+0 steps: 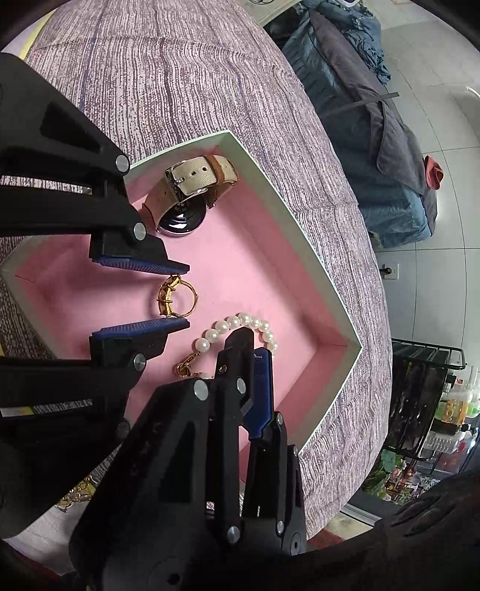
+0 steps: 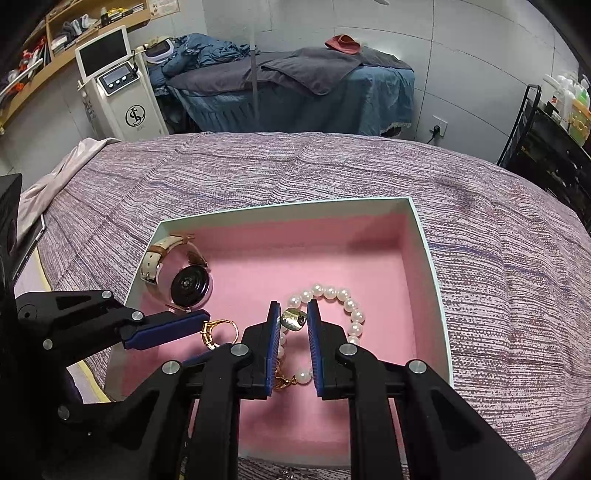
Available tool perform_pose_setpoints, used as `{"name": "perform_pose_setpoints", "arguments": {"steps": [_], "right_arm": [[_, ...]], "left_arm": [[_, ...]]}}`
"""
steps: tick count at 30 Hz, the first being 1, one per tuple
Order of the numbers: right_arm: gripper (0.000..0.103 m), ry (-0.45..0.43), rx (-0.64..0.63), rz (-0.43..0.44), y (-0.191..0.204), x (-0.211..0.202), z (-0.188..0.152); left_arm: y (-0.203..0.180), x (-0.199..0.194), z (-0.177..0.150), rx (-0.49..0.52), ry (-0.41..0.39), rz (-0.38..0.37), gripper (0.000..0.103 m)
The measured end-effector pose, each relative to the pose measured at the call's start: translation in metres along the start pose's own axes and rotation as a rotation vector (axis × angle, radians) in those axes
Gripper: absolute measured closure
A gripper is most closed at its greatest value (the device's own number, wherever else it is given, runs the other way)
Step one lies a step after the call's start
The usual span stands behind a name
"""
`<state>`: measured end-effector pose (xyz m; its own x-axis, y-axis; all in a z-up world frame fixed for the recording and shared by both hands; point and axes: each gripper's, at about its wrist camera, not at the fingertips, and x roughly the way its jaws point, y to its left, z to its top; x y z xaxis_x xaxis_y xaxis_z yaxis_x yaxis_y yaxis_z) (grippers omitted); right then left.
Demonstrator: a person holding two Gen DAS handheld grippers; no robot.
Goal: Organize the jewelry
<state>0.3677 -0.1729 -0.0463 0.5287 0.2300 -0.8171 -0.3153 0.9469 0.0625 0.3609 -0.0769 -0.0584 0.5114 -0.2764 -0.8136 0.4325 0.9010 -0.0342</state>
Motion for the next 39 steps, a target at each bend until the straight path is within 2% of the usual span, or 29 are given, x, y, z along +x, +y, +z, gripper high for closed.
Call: {"name": "perform_pose_setpoints", "arguments": {"steps": [7,10,12,16,19,21,24,27,32,39], "right_arm": [[0.088,0.002,0.002,-0.016,-0.001,0.005,-0.006],[0.087,-0.001,-0.009,-0.024,-0.001,0.004,-0.007],[0.081,-0.006,-0.011,-0.025,0.0,0.003,-0.007],[0.072,-0.032,-0.008,-0.025,0.001,-0.003,-0.004],[0.066,-0.065,-0.007,-0.021,0.002,-0.013,-0.003],[0.059,-0.096,-0.009,-0.028,0.003,-0.023,-0.002],[0.037,-0.164,-0.012,-0.072,0.001,-0.042,-0.003],[0.024,-0.216,0.018,-0.082,-0.009,-0.061,-0.01],[0.02,-0.246,0.105,-0.057,-0.029,-0.09,-0.036],[0.02,-0.243,0.163,-0.013,-0.036,-0.116,-0.087]], "left_arm": [[-0.004,-0.004,-0.004,0.015,-0.015,0.017,0.076],[-0.003,-0.007,-0.005,0.01,-0.026,0.031,0.058],[-0.002,-0.011,-0.006,0.006,-0.039,0.041,0.047],[-0.003,-0.019,-0.006,0.019,-0.058,0.048,0.041],[-0.006,-0.03,-0.006,0.029,-0.087,0.075,0.03],[-0.005,-0.041,-0.007,0.024,-0.117,0.088,0.021],[-0.005,-0.064,-0.013,0.004,-0.179,0.106,0.014],[-0.006,-0.091,-0.025,-0.029,-0.249,0.097,0.006],[-0.011,-0.115,-0.055,-0.069,-0.289,0.061,0.006],[-0.028,-0.123,-0.092,-0.041,-0.282,0.081,0.006]]}}
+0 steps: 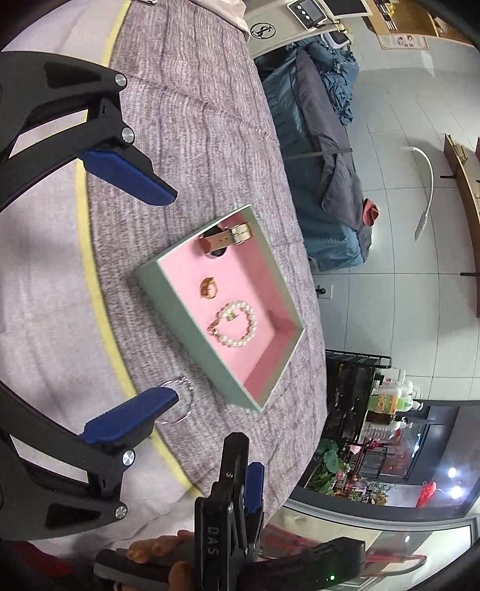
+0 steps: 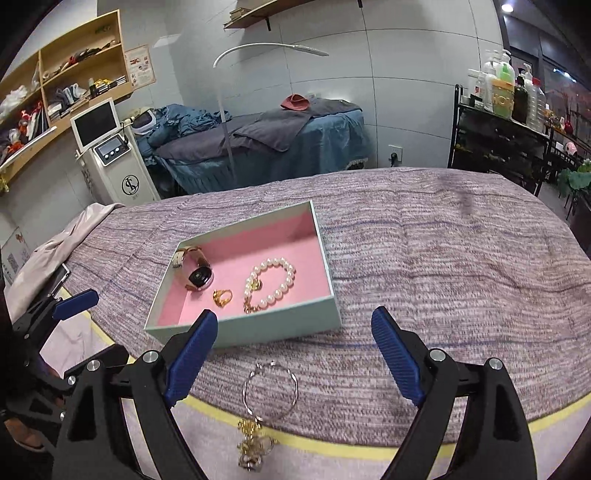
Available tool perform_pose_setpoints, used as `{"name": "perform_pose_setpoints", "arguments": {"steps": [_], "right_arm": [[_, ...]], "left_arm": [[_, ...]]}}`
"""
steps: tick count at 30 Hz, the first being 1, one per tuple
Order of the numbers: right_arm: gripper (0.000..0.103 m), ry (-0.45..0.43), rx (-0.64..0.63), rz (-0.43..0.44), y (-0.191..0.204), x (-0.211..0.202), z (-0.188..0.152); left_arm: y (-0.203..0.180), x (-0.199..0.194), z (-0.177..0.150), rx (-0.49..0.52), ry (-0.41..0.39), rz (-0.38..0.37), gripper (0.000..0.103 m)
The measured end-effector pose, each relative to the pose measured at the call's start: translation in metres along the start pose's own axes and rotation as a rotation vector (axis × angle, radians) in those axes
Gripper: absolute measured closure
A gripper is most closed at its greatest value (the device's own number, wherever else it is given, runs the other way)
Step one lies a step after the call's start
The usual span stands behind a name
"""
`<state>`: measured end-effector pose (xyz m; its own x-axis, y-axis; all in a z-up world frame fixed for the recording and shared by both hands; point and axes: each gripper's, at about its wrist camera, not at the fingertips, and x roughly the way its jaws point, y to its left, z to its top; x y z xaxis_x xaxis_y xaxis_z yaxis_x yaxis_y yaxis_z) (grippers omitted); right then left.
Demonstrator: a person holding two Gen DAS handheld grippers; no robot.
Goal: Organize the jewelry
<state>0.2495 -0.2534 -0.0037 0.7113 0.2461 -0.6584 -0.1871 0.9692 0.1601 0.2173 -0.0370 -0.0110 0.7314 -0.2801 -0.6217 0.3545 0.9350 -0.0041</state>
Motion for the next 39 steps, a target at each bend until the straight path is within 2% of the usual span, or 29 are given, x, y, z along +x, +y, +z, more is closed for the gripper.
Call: {"name": "perform_pose_setpoints", "arguments": {"steps": [10,15,16,18,19,21,29,32,39], "right_arm": [[0.02,0.01,-0.051,-0.04,-0.001,-0.026,-0.06],[0.021,0.021,-0.078,-0.024,0.005,-0.034,-0.082],[0.024,0.025,-0.091,-0.024,0.008,-0.034,-0.086],[0.037,0.039,-0.136,-0.033,0.018,-0.031,-0.093],[0.041,0.051,-0.159,-0.038,0.023,-0.028,-0.097],[0.056,0.087,-0.198,-0.024,0.032,-0.022,-0.104],[0.078,0.161,-0.203,0.004,0.039,-0.004,-0.107],[0.088,0.162,-0.201,0.01,0.039,-0.004,-0.107],[0.09,0.151,-0.206,0.019,0.04,-0.01,-0.11]], "left_arm": [[-0.021,-0.001,-0.043,-0.028,0.063,-0.046,0.006],[-0.026,-0.002,-0.057,-0.035,0.08,-0.036,0.006],[-0.026,-0.002,-0.059,-0.038,0.083,-0.034,0.006],[-0.027,-0.003,-0.064,-0.043,0.089,-0.033,0.006],[-0.027,-0.002,-0.067,-0.046,0.095,-0.032,0.006],[-0.026,-0.002,-0.071,-0.053,0.104,-0.035,0.006],[-0.032,0.003,-0.079,-0.064,0.127,-0.063,0.006],[-0.034,0.003,-0.078,-0.058,0.126,-0.066,0.006],[-0.038,0.003,-0.075,-0.046,0.126,-0.071,0.006]]}}
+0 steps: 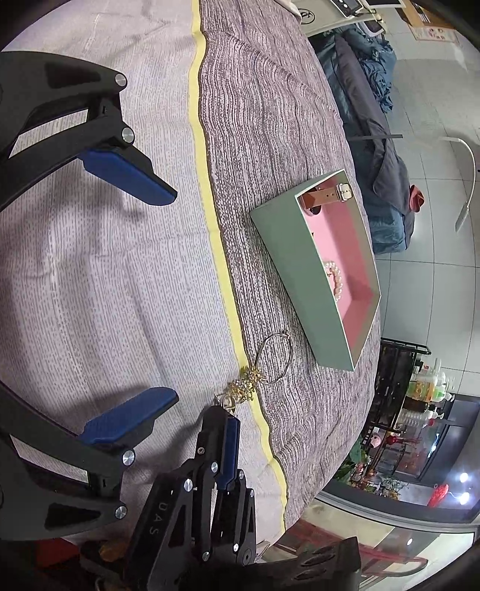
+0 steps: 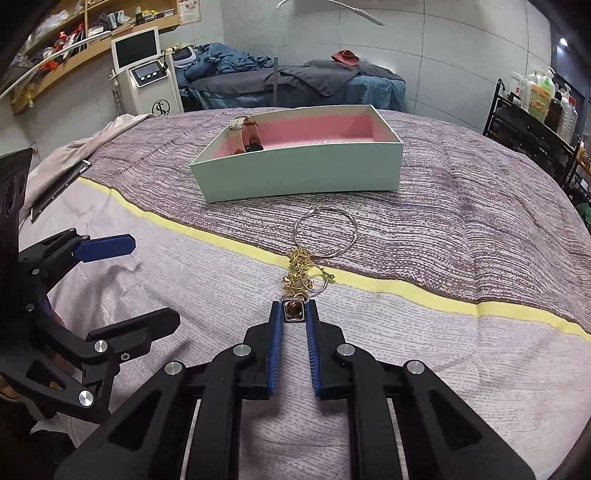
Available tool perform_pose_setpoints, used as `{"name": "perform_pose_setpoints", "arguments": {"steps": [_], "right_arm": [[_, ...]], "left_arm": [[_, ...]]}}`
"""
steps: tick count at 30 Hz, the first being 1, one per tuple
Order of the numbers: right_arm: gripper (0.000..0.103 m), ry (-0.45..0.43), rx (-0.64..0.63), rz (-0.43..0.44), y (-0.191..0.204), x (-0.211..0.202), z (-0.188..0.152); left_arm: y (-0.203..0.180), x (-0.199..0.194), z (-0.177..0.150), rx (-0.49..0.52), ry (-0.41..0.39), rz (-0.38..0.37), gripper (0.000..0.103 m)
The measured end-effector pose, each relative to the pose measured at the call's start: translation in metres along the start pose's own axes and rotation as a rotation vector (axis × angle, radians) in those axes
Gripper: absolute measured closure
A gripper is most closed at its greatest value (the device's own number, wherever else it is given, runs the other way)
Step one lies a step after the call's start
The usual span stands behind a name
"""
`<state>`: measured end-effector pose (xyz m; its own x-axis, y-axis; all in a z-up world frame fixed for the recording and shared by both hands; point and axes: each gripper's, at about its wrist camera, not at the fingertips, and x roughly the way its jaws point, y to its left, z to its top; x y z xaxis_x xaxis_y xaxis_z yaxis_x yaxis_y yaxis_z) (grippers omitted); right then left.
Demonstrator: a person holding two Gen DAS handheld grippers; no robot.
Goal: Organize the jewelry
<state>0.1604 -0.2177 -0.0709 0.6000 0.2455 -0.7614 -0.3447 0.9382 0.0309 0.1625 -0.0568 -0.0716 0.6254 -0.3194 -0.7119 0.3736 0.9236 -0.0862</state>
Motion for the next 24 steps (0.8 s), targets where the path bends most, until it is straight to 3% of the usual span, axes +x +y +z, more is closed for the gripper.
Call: {"name": "perform_pose_setpoints", "arguments": {"steps": [9,17,24], "right_arm": [[0.09,-0.03,0.025,0.033,-0.007,-0.021,-0.009],[0.09,-0.049,0.079,0.017,-0.022,-0.035,-0.015],[0.09,-0.051,0.106,-0.001,-0.033,-0.04,-0.021]], "left_arm": [[-0.015,0.0,0.006,0.036,-0.017,-0.059,0.008],[-0.05,0.022,0.015,0.118,0.038,-0.165,0.036],[-0.066,0.04,0.027,0.159,0.063,-0.184,0.059]]}}
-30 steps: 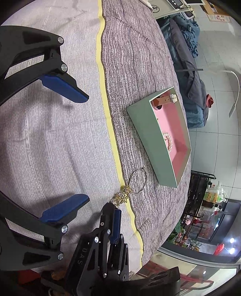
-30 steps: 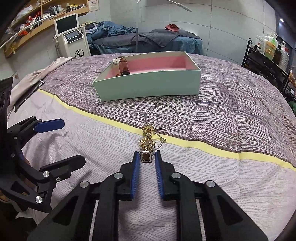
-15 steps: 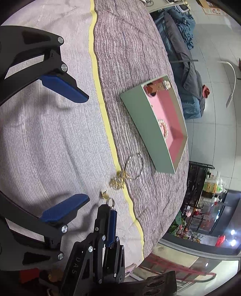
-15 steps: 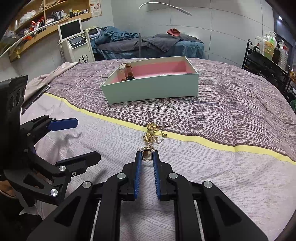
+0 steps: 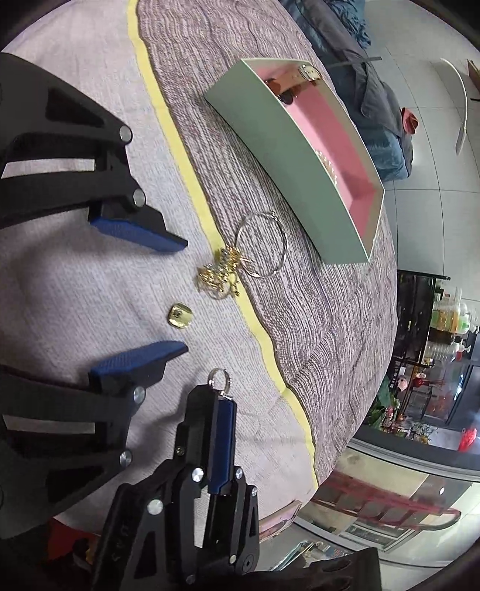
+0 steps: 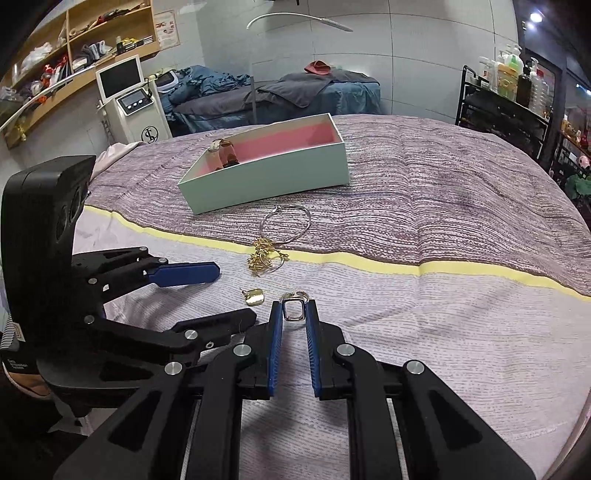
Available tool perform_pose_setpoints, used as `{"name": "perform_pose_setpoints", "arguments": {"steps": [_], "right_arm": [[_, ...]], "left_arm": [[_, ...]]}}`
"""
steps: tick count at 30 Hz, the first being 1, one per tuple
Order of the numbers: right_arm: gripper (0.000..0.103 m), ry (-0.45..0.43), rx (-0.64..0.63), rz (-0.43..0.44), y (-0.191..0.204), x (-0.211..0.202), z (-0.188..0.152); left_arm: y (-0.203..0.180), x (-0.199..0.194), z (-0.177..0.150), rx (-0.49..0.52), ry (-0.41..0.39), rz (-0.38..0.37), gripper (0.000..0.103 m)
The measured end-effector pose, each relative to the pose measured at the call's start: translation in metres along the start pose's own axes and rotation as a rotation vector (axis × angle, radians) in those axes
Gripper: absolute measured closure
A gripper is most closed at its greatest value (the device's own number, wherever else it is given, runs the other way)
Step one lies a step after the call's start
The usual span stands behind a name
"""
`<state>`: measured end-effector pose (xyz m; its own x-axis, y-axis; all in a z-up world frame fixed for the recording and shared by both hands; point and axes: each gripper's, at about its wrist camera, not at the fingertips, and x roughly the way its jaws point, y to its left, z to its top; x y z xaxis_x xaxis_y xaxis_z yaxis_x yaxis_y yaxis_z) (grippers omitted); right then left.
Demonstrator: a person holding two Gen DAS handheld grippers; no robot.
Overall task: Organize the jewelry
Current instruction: 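Lift the gold pendant with the right tool while the left tool approaches the silver hoop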
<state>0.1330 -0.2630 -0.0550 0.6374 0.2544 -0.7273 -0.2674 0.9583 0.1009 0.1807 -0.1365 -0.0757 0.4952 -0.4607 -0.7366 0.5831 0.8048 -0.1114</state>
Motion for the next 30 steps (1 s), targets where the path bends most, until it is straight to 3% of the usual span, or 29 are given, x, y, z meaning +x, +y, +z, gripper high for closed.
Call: {"name": "perform_pose_setpoints", "arguments": {"steps": [3,8,21,30], "right_arm": [[0.091,-0.001,0.007,-0.004,-0.003,-0.001,0.0],[0.091,0.002,0.021,-0.003,-0.006,0.001,-0.001],[0.091,0.003,0.016,0.006,-0.004,0.002,0.001],[0.09,-0.006,-0.003,0.047,0.007,0.0,0.008]], "left_arm": [[-0.004,0.003,0.004,0.021,0.008,-0.007,0.076],[-0.01,0.004,0.005,0.03,0.008,-0.021,0.088],[-0.002,-0.009,-0.003,-0.004,-0.005,-0.024,0.088],[0.031,-0.034,-0.015,-0.081,-0.02,0.018,0.088]]}}
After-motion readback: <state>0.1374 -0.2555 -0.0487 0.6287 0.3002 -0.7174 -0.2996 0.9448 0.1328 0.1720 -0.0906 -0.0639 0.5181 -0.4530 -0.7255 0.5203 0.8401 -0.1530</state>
